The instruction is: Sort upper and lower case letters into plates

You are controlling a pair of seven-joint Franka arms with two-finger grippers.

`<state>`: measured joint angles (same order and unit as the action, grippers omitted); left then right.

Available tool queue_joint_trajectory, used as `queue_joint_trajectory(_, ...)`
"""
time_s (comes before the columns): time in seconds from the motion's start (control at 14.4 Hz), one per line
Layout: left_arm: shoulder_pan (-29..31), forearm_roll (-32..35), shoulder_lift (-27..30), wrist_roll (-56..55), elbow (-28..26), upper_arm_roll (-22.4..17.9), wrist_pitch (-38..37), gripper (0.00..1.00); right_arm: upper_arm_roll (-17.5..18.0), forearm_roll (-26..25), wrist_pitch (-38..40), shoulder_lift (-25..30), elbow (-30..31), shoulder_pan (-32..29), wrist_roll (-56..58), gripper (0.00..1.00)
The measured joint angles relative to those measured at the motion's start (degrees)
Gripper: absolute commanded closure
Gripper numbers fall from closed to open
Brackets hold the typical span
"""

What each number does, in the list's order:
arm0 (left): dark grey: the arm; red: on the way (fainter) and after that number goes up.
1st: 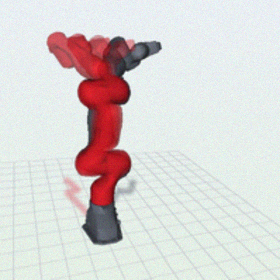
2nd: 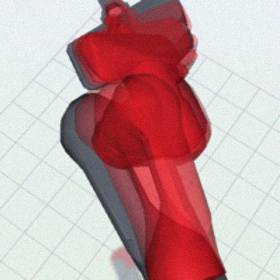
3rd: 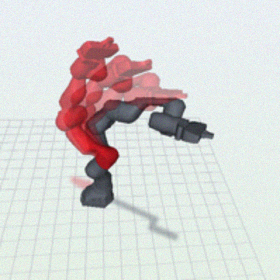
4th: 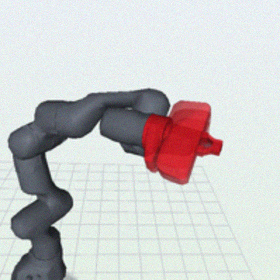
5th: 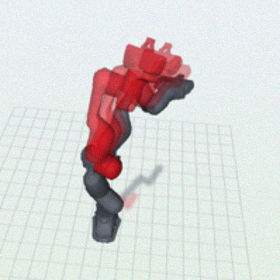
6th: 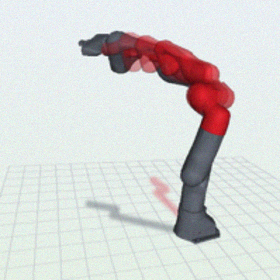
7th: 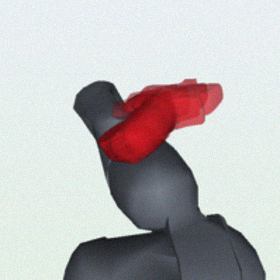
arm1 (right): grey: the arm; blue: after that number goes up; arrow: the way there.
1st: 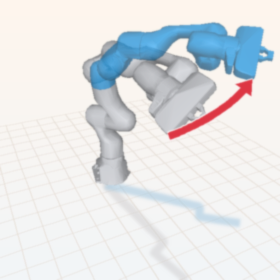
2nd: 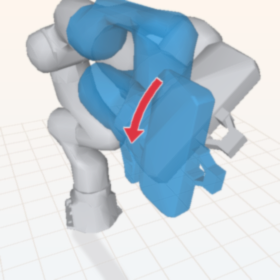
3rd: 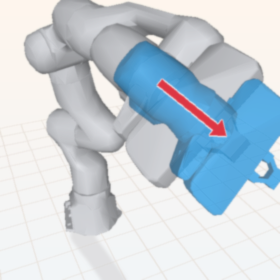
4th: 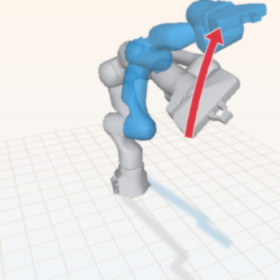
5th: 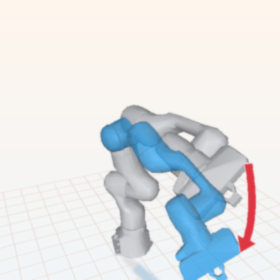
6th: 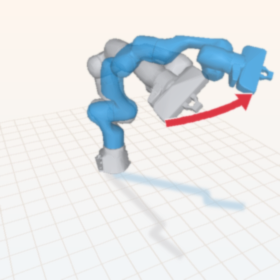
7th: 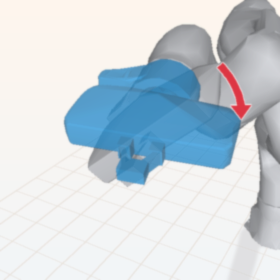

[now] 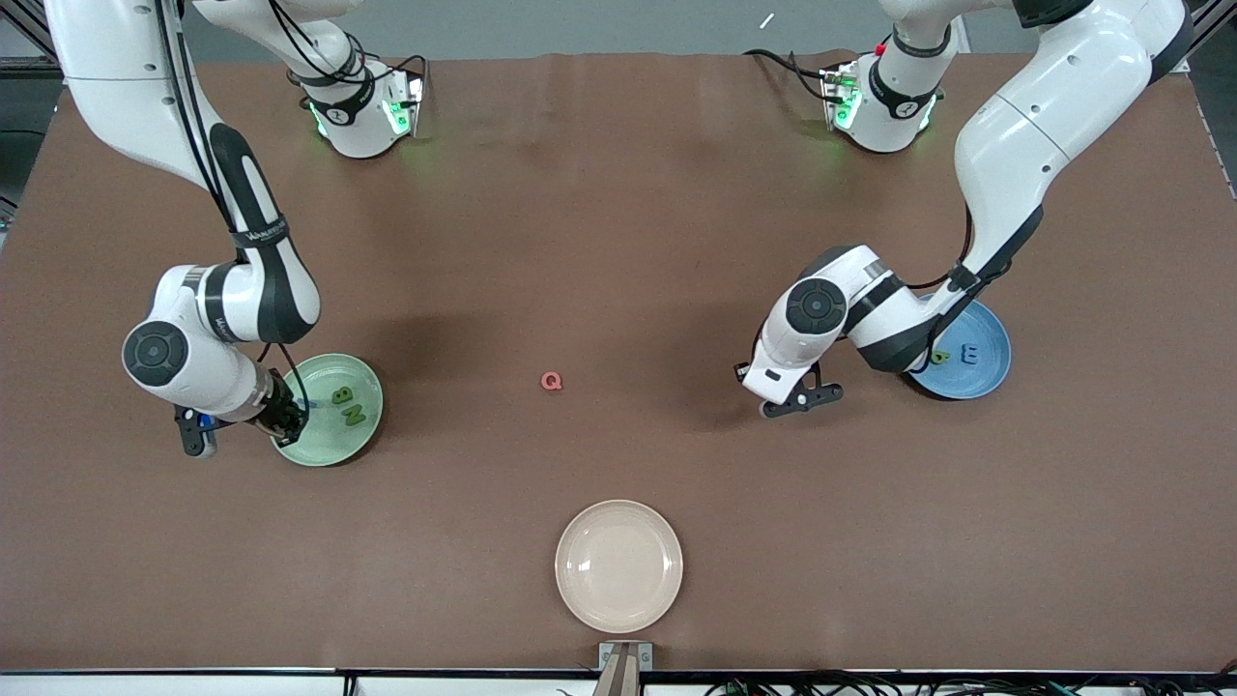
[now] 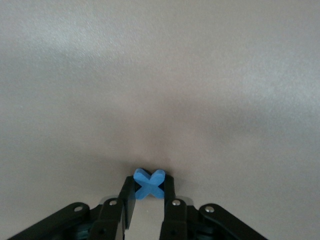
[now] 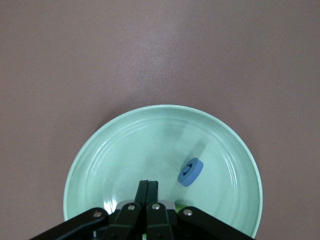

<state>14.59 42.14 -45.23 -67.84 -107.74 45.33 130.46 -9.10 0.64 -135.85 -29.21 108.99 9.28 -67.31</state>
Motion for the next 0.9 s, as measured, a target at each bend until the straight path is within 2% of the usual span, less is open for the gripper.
queue_joint_trajectory(0.21,1.3,0.0,0.9,0.2,0.7,0.7,-0.9,0.93,-0.1,-0.1,-0.3,-1.4,0.0,-0.1,0.0,1.0)
queue_joint_trajectory(0.28,2.7,0.0,1.5,0.6,0.8,2.3,-2.2,0.93,-0.1,-0.1,-0.3,-1.8,0.1,-0.1,0.0,1.0)
queue_joint_trajectory(0.42,8.5,0.0,2.2,3.5,0.7,8.6,-7.4,0.93,-0.3,-0.2,-0.3,-2.2,0.2,-0.2,0.0,1.0)
queue_joint_trajectory(0.55,17.9,0.0,2.4,8.4,-0.4,17.4,-14.4,0.93,-0.3,-0.4,-0.1,-2.4,0.6,-0.3,0.0,1.0)
queue_joint_trajectory(0.69,27.7,0.0,2.7,13.6,-3.4,24.5,-19.1,0.93,-0.3,-0.6,-0.1,-2.5,1.2,-0.3,0.0,1.0)
queue_joint_trajectory(0.9,40.2,0.3,2.8,20.7,-9.5,30.3,-20.6,0.93,-0.3,-0.7,0.4,-2.5,1.9,-0.3,0.0,1.0)
